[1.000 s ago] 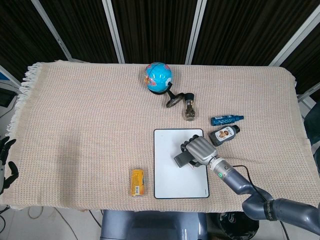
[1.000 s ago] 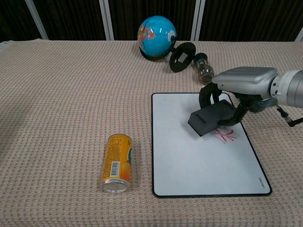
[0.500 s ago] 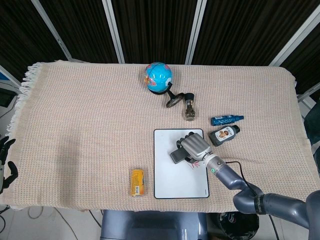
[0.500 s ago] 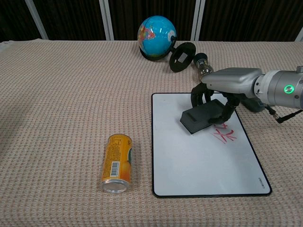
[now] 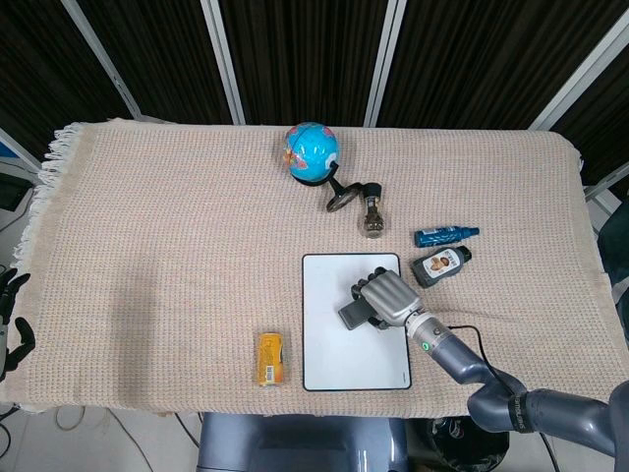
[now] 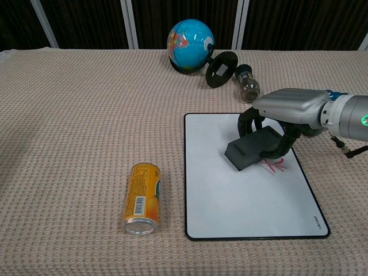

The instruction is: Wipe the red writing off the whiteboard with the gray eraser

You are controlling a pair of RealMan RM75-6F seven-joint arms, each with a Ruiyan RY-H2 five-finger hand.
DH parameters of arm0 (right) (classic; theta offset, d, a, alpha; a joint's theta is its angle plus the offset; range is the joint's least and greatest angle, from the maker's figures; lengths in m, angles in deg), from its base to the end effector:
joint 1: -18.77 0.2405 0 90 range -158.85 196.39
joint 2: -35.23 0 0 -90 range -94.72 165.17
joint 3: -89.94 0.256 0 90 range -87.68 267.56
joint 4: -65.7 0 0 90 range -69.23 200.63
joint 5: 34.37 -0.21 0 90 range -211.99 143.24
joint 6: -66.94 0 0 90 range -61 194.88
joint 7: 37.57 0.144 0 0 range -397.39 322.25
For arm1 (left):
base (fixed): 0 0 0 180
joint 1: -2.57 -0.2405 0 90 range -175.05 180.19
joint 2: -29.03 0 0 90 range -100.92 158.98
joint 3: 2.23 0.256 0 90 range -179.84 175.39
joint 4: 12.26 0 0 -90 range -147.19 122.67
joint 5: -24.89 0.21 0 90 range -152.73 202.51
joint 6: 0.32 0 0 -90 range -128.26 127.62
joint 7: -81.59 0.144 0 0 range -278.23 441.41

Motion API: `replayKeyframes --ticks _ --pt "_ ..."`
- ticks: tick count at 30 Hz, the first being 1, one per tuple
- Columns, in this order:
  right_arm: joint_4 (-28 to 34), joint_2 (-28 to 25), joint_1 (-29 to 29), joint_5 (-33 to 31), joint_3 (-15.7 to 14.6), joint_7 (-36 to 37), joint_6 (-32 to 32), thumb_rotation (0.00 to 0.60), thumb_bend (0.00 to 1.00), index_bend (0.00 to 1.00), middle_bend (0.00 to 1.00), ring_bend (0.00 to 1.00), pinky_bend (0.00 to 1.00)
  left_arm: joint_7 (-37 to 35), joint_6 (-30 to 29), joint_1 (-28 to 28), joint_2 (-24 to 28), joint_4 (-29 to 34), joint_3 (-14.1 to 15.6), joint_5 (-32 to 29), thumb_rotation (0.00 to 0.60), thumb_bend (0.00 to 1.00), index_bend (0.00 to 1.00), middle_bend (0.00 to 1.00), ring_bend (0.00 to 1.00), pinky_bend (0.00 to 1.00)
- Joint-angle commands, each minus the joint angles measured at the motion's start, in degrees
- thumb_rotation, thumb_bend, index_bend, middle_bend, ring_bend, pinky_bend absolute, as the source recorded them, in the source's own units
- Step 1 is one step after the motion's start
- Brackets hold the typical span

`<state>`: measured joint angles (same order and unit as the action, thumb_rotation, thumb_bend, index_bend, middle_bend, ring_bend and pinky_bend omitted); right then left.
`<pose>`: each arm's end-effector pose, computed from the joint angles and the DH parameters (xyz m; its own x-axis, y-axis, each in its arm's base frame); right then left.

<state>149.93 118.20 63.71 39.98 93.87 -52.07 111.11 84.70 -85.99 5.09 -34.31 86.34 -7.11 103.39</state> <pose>-0.1640 -0.3297 -0.0204 0.6337 -0.3408 0.6944 -0.7255 -0.5733 0.3808 -0.3114 0.1730 0.1657 0.3462 -0.0151 0.9380 0.9289 0.1457 -0.3405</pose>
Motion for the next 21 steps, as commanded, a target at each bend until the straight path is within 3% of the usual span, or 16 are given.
replayKeyframes --ticks 1,12,21 --pt "0.80 -0.75 -0.70 0.78 -0.85 0.16 0.71 0.600 0.41 0.51 0.46 0.41 0.28 -0.02 0.00 -0.01 0.02 0.02 0.02 0.01 0.600 0.75 0.12 0.04 0.00 0.00" --pt "5.50 -4.12 -4.08 5.53 -4.75 0.91 4.62 0.600 0.41 0.51 0.46 0.41 0.28 0.31 -0.13 -0.03 -0.16 0.01 0.15 0.22 0.600 0.75 0.12 0.04 0.00 0.00" --pt "7.10 -4.70 -4.96 6.98 -5.35 0.37 5.74 0.600 0.41 0.51 0.46 0.41 0.28 0.31 -0.19 -0.04 -0.15 0.02 0.16 0.32 0.600 0.75 0.12 0.04 0.00 0.00"
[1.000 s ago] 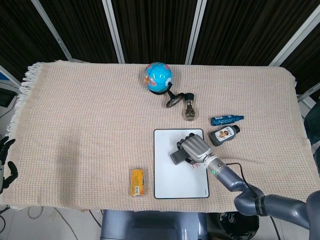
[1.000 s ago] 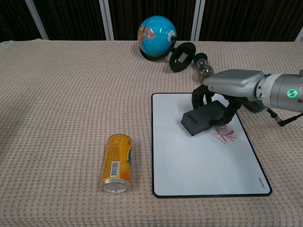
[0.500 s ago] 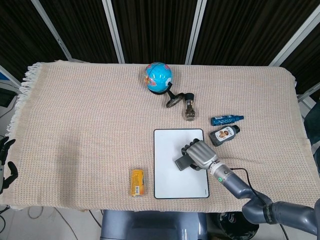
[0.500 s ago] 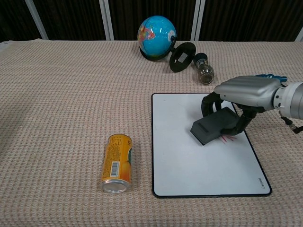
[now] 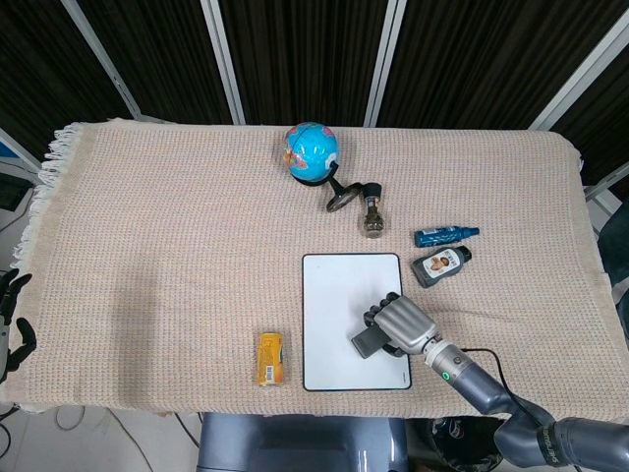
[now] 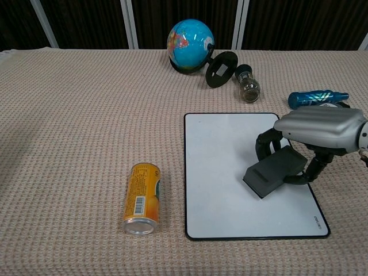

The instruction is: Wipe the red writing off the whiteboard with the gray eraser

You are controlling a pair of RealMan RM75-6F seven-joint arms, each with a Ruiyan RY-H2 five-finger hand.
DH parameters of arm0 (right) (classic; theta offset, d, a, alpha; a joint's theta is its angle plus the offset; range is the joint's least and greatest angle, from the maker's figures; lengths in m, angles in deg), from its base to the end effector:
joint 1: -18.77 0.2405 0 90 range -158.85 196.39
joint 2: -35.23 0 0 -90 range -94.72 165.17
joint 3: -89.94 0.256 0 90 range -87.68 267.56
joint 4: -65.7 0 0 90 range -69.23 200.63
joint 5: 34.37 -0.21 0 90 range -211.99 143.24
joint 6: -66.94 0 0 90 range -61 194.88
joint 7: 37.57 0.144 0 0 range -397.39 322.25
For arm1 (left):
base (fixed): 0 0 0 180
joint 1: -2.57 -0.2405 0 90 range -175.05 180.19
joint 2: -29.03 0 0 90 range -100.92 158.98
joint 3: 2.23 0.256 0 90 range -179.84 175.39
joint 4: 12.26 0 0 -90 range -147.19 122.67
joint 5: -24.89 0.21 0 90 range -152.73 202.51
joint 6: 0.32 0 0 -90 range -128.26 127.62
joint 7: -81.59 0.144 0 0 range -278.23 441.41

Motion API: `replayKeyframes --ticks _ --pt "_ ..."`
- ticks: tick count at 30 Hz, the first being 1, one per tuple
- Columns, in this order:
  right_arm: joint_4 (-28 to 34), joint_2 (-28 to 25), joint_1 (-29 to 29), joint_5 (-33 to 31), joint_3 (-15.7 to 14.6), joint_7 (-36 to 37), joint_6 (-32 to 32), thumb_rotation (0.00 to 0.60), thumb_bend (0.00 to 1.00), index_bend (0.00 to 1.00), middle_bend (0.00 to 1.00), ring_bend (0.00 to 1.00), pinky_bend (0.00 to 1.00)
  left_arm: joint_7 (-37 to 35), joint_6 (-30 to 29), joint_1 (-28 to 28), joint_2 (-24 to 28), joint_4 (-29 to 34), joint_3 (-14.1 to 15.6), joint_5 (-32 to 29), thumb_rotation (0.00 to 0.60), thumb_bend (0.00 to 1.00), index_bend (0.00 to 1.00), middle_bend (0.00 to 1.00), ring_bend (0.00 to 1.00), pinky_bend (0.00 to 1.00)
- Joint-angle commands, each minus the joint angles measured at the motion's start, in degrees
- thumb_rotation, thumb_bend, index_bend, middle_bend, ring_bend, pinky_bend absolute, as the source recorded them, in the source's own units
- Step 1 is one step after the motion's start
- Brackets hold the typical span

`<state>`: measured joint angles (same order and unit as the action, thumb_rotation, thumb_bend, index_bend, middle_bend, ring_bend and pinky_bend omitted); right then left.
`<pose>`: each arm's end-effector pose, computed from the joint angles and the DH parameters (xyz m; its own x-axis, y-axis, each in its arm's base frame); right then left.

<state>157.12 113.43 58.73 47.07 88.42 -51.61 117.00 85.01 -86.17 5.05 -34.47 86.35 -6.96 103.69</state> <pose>-0.1817 -0.2842 -0.0044 0.6423 -0.3380 0.6879 -0.7062 -0.6099 0.3597 -0.3107 0.1723 0.1646 0.3494 -0.0147 0.9369 0.9282 0.1417 -0.3440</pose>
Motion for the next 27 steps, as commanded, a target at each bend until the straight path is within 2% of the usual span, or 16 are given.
replayKeyframes --ticks 1,12,27 --pt "-0.28 0.18 0.08 -0.32 0.23 -0.05 -0.31 0.600 0.41 0.51 0.46 0.41 0.28 -0.03 -0.01 -0.01 0.02 0.01 0.01 0.02 0.600 0.75 0.12 0.04 0.00 0.00" --pt "-6.10 1.81 1.52 -3.01 2.08 4.76 -4.29 0.600 0.41 0.51 0.46 0.41 0.28 -0.24 0.02 -0.03 0.17 0.04 -0.04 -0.08 0.600 0.75 0.12 0.04 0.00 0.00" --pt "-15.62 5.98 3.70 -3.46 5.30 9.68 -5.54 0.600 0.42 0.51 0.46 0.41 0.28 -0.14 0.05 -0.01 0.11 -0.04 -0.04 -0.15 0.600 0.75 0.12 0.04 0.00 0.00"
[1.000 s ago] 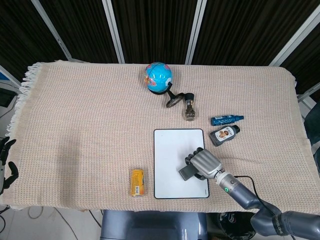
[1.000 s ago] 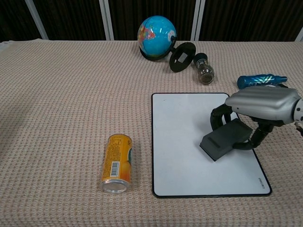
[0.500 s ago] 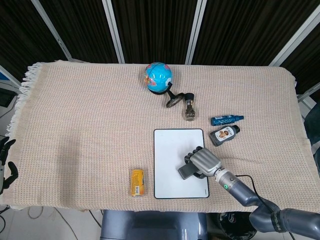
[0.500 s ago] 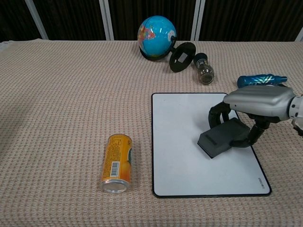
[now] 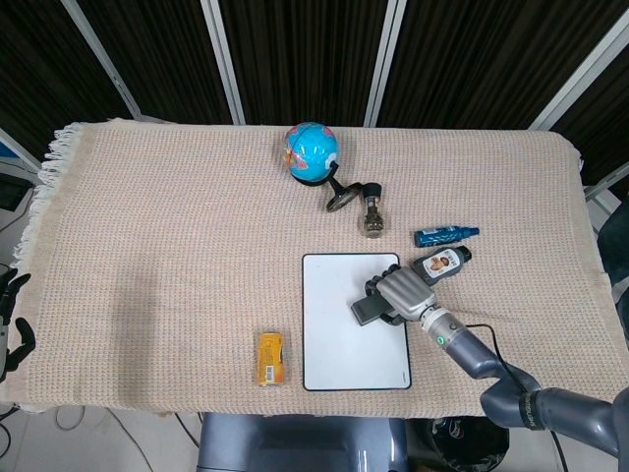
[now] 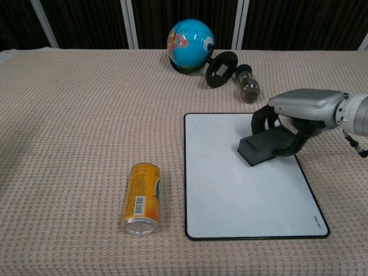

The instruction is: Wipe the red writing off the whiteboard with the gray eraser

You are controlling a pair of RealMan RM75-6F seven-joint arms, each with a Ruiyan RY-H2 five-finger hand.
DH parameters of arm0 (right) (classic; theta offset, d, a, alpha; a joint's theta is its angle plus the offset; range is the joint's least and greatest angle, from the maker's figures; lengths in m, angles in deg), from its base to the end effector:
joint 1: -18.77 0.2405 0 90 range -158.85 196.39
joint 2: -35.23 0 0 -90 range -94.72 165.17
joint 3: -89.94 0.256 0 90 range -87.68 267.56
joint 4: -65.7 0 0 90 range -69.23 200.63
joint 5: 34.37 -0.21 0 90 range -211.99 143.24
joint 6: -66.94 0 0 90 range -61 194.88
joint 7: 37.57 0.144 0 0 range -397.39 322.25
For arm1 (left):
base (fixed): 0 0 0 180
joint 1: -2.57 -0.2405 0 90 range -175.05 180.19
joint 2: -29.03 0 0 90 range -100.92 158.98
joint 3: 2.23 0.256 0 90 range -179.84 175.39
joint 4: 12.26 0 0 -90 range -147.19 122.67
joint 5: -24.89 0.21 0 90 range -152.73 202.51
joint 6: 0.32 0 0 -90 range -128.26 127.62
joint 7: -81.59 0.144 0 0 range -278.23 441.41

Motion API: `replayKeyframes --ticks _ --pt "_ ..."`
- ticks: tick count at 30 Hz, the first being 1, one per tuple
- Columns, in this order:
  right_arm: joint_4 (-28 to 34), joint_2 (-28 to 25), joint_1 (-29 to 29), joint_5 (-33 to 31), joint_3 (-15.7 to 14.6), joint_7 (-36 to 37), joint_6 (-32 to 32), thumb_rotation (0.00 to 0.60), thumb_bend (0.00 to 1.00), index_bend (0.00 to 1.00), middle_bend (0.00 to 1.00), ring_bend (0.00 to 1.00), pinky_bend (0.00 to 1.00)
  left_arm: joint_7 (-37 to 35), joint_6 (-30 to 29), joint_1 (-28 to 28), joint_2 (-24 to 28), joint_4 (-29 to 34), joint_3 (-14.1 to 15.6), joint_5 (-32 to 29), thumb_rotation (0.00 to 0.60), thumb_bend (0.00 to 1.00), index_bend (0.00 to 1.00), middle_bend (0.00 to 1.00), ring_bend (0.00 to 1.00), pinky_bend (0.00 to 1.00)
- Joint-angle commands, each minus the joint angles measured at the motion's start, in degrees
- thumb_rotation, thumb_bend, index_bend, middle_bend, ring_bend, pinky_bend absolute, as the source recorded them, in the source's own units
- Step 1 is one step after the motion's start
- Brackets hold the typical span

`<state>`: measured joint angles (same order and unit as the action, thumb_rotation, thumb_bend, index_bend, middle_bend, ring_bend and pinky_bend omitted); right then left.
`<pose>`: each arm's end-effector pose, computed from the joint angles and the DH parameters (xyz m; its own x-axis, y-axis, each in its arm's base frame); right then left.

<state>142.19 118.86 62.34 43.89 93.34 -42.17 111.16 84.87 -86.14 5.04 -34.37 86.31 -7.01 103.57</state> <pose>-0.1950 -0.3455 -0.0124 0.5932 -0.3652 0.7174 -0.7724 -0.5095 0.3793 -0.3112 0.1724 0.1654 0.3492 -0.0153 0.9369 0.9281 0.1439 -0.3435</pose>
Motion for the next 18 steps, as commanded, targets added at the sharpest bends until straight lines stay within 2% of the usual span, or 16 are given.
replayKeyframes --ticks 1,4,18 --pt "-0.84 0.70 0.01 -0.25 0.41 0.16 0.58 0.600 0.42 0.51 0.46 0.41 0.28 -0.01 0.01 0.00 0.03 0.02 -0.01 -0.03 0.600 0.75 0.12 0.04 0.00 0.00" --pt "-0.61 0.68 -0.42 0.12 0.17 -0.41 1.57 0.600 0.42 0.51 0.46 0.41 0.28 -0.11 0.02 0.01 0.10 0.06 -0.06 -0.08 0.600 0.75 0.12 0.04 0.00 0.00" --pt "11.06 -4.16 -4.82 4.33 -3.89 -3.70 7.64 0.600 0.42 0.51 0.46 0.41 0.29 0.33 -0.02 0.02 -0.16 0.02 0.15 0.23 0.600 0.75 0.12 0.04 0.00 0.00"
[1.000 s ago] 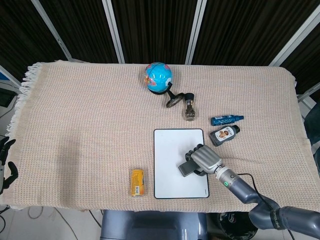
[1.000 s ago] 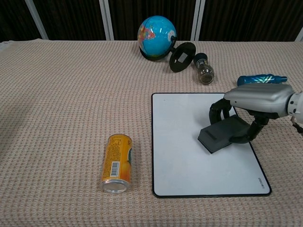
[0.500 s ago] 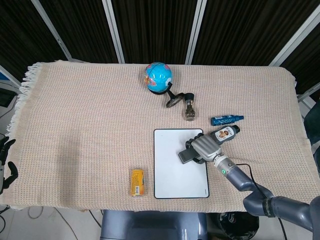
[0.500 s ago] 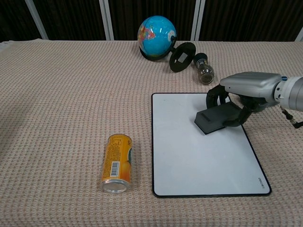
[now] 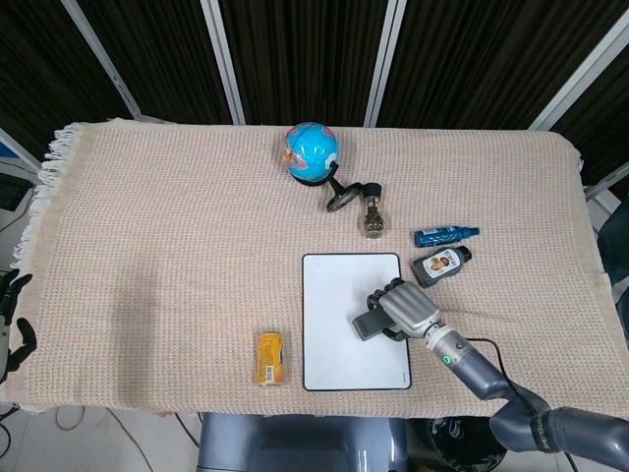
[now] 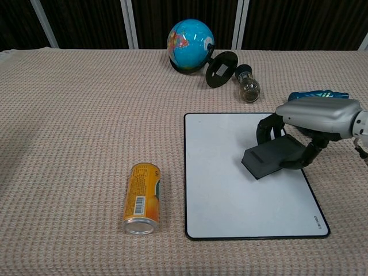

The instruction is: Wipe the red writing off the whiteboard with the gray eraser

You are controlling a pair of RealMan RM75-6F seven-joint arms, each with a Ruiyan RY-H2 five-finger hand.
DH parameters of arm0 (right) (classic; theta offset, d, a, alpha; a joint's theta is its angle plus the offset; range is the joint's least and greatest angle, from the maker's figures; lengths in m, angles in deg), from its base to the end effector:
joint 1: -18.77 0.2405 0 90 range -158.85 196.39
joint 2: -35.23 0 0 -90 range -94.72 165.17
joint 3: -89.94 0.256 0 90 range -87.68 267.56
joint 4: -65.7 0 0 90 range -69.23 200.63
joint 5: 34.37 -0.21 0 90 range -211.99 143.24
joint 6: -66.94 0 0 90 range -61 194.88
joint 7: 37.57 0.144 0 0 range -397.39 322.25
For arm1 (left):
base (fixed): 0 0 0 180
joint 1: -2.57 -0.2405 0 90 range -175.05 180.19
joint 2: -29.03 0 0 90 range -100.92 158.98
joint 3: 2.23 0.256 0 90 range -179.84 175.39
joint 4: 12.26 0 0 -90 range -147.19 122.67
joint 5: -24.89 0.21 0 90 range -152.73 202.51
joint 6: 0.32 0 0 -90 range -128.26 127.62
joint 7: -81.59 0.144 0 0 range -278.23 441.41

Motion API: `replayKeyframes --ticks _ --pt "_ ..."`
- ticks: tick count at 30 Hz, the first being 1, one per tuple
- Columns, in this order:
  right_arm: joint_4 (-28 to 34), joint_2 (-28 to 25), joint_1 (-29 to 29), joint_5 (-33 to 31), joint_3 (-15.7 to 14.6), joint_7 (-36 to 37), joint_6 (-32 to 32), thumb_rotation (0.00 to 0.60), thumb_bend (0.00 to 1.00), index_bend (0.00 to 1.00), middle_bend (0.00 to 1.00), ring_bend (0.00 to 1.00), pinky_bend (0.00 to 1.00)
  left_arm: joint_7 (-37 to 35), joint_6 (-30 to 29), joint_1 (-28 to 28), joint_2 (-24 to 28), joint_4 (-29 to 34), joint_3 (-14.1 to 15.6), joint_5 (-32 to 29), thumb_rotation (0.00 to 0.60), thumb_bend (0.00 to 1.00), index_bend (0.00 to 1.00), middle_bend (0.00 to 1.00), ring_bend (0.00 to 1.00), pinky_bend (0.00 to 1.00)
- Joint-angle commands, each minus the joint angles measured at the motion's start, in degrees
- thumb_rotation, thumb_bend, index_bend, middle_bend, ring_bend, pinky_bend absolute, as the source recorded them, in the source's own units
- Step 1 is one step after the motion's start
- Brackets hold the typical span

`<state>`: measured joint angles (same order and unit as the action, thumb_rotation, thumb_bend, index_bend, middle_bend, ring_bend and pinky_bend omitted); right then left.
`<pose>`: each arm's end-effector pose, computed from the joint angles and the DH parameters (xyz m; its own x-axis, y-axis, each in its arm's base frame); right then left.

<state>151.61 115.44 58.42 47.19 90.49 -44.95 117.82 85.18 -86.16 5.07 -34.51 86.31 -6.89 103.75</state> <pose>-0.1896 -0.3044 -0.0030 0.5715 -0.3451 0.7445 -0.7666 -0.5483 0.3343 -0.3107 0.1722 0.1642 0.3522 -0.0131 0.9358 0.9272 0.1406 -0.3471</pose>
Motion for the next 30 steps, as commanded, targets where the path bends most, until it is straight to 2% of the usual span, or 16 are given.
replayKeyframes --ticks 1,5,10,18,24,30 --pt "2.06 -0.84 -1.06 1.34 -1.34 -1.23 1.14 0.600 0.42 0.51 0.46 0.41 0.29 0.04 -0.02 -0.02 -0.02 0.02 0.05 0.07 0.600 0.75 0.12 0.04 0.00 0.00" --pt "2.96 -1.40 -1.51 2.22 -2.06 -2.55 1.71 0.600 0.42 0.51 0.46 0.41 0.29 -0.06 -0.17 -0.07 0.03 0.04 0.01 0.10 0.600 0.75 0.12 0.04 0.00 0.00" --pt "4.11 -3.77 -2.14 1.70 -0.81 -2.77 3.69 0.600 0.42 0.51 0.46 0.41 0.29 -0.21 -0.13 -0.05 0.11 0.01 -0.01 0.12 0.600 0.75 0.12 0.04 0.00 0.00" --pt "4.37 -11.64 -2.73 -0.44 -0.72 0.88 1.96 0.600 0.42 0.51 0.46 0.41 0.29 -0.36 -0.31 -0.11 0.19 0.10 0.03 0.37 0.600 0.75 0.12 0.04 0.00 0.00" --pt "0.87 -14.20 -4.27 -1.78 -2.00 6.16 0.15 0.600 0.42 0.51 0.45 0.40 0.29 -0.01 -0.42 -0.09 -0.02 0.05 0.06 0.51 0.600 0.75 0.12 0.04 0.00 0.00" --pt "-5.84 -11.80 -5.77 -2.46 -3.08 9.26 -1.13 0.600 0.42 0.51 0.45 0.39 0.28 0.33 -0.61 -0.14 -0.23 0.10 0.08 0.59 0.600 0.75 0.12 0.04 0.00 0.00"
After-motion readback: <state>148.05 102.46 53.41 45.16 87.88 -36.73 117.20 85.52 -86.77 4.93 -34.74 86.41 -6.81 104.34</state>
